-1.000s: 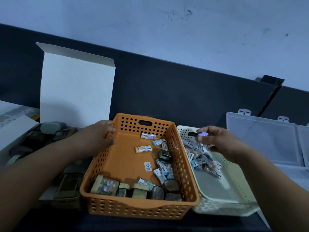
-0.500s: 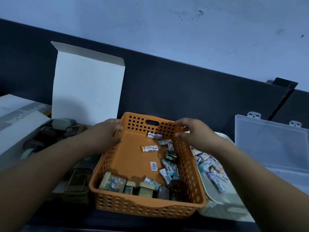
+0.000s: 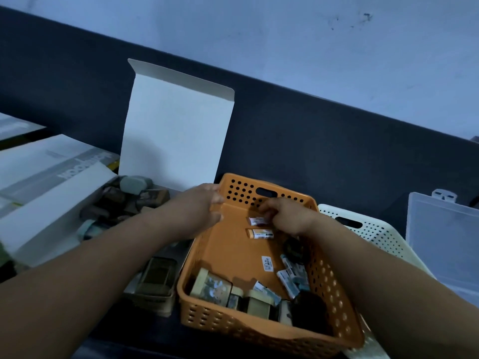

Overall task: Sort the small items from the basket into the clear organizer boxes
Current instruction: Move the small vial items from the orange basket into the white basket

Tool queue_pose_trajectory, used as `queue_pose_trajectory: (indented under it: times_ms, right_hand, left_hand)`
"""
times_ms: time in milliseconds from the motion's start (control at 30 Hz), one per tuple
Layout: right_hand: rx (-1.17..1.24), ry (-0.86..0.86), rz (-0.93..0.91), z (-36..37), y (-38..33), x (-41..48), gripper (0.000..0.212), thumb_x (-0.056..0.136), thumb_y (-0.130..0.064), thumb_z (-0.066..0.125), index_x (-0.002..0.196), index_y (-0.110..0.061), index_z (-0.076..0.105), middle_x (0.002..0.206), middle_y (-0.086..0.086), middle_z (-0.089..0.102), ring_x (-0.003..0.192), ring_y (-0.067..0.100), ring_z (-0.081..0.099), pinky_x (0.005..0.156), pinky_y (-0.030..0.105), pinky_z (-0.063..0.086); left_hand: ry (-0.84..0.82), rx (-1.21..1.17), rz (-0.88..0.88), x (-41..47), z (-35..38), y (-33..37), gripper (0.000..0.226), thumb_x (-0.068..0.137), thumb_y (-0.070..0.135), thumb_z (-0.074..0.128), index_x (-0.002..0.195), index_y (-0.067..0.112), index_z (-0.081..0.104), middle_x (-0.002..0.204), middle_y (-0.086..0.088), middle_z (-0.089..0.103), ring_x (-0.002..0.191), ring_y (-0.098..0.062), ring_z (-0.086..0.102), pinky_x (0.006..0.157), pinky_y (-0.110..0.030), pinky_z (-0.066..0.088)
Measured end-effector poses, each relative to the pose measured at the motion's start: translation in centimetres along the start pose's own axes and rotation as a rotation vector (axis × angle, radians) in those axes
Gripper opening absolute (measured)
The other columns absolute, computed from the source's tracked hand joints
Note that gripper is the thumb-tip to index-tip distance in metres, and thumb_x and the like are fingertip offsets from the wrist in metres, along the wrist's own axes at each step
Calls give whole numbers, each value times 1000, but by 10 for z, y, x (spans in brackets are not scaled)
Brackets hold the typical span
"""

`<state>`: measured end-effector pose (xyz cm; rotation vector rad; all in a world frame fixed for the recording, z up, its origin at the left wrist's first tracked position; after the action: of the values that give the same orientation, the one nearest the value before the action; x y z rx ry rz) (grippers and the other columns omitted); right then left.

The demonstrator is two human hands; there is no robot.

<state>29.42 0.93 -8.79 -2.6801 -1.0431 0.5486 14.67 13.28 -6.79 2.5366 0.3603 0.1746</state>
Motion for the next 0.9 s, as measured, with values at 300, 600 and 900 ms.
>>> queue_pose_trajectory:
  times_ms: [300,600,900]
  right_hand:
    - [-160,-169,-13,21,-1,5,71,81,-23,74,143,-27,40,132,-1,53,122,21,50,106,41,41]
    - [-119,-104,-51,18,-4,4,35,79,-23,74,109,-28,56,106,-4,58,97,15,58,87,33,51]
    - [-187,-13,-137,14,-19,-6,27,88,-17,64,113,-24,59,101,-6,58,69,3,51,58,18,41]
  left_hand:
    - [-23,33,-15,2,3,-4,50,96,30,52,144,23,40,159,9,14,142,-15,24,111,-35,27]
    - [-18,16,-16,1,3,-5,50,96,30,52,144,23,39,159,10,13,143,-14,22,112,-34,26]
    - [-19,12,-30,-1,3,-3,49,96,29,52,143,23,40,159,10,14,142,-15,24,110,-36,29]
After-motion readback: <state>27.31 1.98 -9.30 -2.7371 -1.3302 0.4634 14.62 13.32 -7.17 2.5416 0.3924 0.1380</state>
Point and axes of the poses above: each hand's wrist, its own x-axis towards the middle knuckle, its own z-axis out of the palm, y = z × x, the point moved 7 cm from there along x, towards the middle knuckle
